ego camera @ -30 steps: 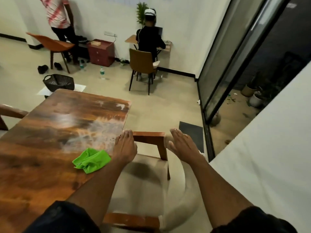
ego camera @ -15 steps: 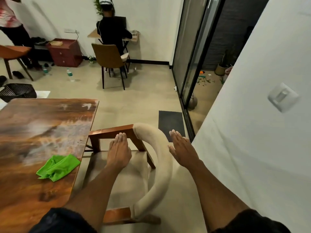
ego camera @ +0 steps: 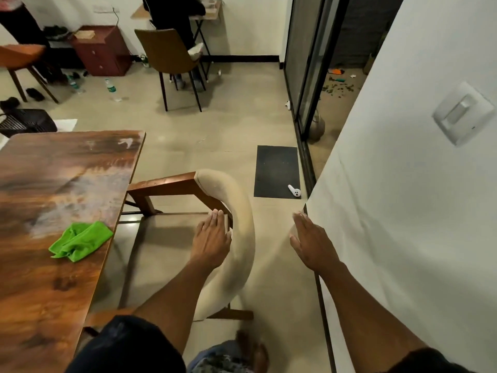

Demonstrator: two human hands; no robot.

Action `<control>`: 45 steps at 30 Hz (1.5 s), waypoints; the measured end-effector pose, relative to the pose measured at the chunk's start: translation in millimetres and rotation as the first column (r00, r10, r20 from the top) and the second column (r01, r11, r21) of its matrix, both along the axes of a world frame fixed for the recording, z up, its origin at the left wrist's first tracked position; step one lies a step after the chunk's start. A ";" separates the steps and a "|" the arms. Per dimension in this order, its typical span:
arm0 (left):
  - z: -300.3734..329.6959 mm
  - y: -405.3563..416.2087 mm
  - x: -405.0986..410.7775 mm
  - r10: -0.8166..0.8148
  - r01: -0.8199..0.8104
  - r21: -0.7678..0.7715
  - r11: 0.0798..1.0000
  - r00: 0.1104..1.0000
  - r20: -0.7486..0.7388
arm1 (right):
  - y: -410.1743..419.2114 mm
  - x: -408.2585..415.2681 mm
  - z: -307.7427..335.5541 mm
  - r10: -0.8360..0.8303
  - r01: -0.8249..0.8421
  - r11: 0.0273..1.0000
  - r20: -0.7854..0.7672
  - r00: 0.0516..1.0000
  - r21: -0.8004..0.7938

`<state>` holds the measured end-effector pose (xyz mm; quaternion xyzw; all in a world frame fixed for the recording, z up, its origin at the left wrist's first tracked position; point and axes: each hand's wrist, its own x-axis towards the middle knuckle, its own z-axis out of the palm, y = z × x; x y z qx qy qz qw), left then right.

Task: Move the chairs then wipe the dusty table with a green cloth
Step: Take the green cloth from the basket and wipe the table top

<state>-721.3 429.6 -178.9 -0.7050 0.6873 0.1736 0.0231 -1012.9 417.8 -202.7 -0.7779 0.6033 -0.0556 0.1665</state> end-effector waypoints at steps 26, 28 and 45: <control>-51.4 -180.5 -31.1 0.263 -0.287 -0.093 0.954 0.942 -0.206 | -260.1 -16.8 -2.0 0.193 -0.192 0.981 -0.084 0.977 0.028; -56.5 -199.5 -43.7 0.315 -0.343 -0.098 0.934 0.922 -0.223 | -291.9 -22.3 -5.3 0.231 -0.227 0.972 -0.088 0.969 0.060; -44.3 -334.8 -95.3 0.451 -0.458 -0.094 0.884 0.889 -0.082 | -480.9 -48.6 -11.1 0.435 -0.426 0.893 -0.042 0.899 0.145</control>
